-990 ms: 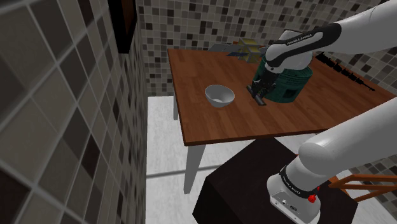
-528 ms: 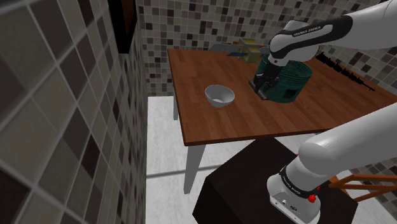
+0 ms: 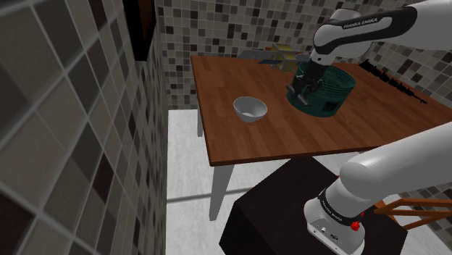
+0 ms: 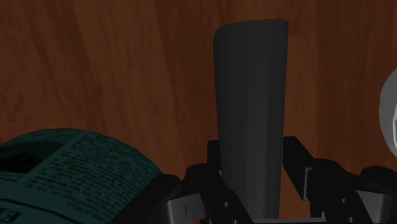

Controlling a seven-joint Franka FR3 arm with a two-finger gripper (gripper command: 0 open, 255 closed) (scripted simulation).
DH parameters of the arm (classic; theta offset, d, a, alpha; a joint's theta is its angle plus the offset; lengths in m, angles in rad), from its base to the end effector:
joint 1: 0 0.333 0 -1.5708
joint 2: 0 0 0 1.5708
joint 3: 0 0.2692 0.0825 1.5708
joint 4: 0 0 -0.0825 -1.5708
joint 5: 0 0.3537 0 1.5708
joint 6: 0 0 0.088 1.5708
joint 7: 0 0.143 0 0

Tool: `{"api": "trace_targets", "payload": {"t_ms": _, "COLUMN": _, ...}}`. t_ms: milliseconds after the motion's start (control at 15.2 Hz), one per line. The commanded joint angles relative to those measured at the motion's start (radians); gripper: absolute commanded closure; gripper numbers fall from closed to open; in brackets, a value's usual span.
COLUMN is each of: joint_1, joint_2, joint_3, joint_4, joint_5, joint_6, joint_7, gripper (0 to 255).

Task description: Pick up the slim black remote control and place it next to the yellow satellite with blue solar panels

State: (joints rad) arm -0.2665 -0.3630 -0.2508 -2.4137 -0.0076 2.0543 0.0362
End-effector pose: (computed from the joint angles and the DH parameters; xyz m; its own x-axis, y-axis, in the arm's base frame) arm 0.3682 -0.2070 0.3765 0.8610 -0.5086 -0.0094 -0.5076 -0.8578 -0.0812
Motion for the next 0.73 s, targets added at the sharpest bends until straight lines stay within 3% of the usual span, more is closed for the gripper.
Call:
{"api": "trace_targets", "payload": {"t_ms": 0, "joint_1": 0.000, "joint_2": -0.009, "joint_3": 0.003, "joint_4": 0.018, "joint_5": -0.001, "joint_6": -0.027, "joint_7": 0.004, "gripper": 255}}
{"api": "trace_targets", "payload": {"t_ms": 660, "joint_1": 0.001, "joint_2": -0.041, "joint_3": 0.013, "joint_4": 0.127, "joint_5": -0.004, "joint_6": -0.167, "joint_7": 0.017, "gripper": 255}}
